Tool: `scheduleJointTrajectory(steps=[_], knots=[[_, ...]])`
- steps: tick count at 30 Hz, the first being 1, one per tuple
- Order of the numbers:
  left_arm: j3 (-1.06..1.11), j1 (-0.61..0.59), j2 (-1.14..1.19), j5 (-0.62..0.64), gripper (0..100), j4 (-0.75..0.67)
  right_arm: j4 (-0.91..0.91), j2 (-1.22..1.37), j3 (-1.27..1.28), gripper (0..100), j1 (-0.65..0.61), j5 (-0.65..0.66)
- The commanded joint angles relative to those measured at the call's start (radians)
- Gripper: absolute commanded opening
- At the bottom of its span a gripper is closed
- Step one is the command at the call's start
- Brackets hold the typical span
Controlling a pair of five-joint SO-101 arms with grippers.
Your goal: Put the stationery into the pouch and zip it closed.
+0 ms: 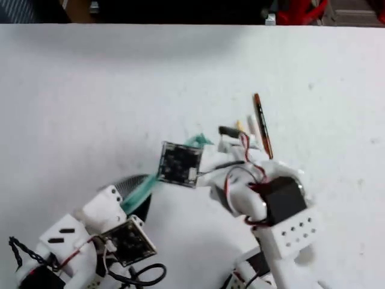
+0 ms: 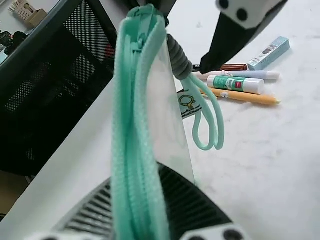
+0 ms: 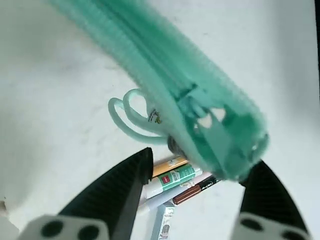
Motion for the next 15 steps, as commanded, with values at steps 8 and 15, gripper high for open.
scheduleJointTrajectory(steps=[8,15], knots=[[-0.026,0.004,0.001,-0.011,2,0.003,-0.062,0.048,-0.068,21.4,-0.133,0.046],[-0.026,0.002,0.001,-0.006,2,0.0,-0.197,0.047,-0.087,2.1,-0.11,-0.02]])
